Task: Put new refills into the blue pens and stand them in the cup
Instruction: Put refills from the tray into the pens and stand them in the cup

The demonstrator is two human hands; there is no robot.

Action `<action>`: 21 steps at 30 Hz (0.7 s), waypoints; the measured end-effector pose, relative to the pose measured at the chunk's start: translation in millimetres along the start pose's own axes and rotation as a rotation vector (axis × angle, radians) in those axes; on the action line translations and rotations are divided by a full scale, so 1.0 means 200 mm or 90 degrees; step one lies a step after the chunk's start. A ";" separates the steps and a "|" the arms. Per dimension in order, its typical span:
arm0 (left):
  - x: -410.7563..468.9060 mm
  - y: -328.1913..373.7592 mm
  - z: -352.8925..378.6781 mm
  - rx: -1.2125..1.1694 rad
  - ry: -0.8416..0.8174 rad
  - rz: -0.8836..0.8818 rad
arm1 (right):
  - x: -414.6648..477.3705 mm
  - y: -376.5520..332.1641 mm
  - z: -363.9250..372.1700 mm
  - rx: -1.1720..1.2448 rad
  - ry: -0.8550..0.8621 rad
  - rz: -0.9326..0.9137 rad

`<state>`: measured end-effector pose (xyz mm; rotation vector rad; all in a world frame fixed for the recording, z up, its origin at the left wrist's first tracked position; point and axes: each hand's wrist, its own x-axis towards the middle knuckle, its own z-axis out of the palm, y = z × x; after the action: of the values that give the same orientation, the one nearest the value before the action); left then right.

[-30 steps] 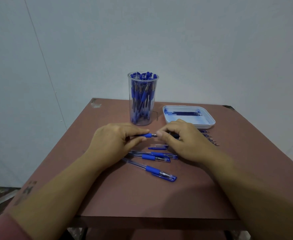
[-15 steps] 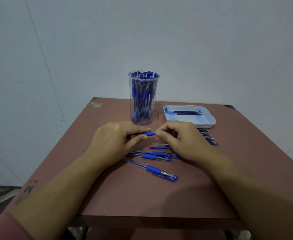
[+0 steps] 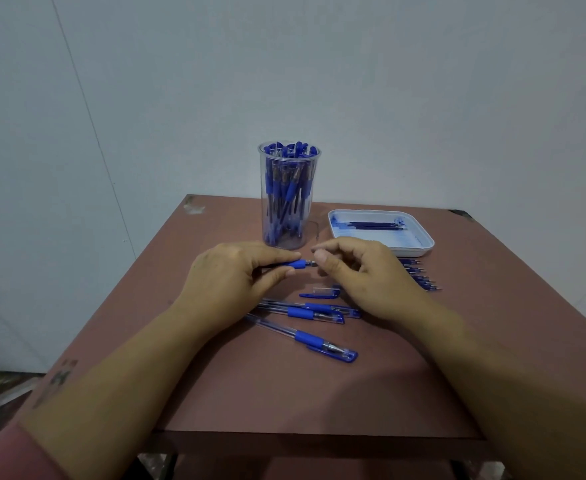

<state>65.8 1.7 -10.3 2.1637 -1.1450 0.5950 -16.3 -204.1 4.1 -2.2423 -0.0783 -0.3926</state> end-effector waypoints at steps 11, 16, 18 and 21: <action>0.01 0.00 0.01 -0.035 -0.035 -0.074 | 0.01 -0.01 0.01 -0.008 0.048 -0.037; 0.00 -0.01 0.01 -0.030 -0.042 -0.071 | 0.01 -0.01 0.00 -0.026 0.026 -0.048; 0.00 -0.01 0.00 -0.015 -0.036 -0.058 | 0.00 -0.02 0.00 -0.019 -0.003 -0.024; 0.00 0.00 -0.01 -0.002 -0.021 -0.053 | 0.01 -0.02 0.02 -0.043 0.000 -0.012</action>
<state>65.0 3.2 -9.3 2.2155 -1.0660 0.5218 -14.8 -198.8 6.3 -2.3096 -0.0866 -0.4110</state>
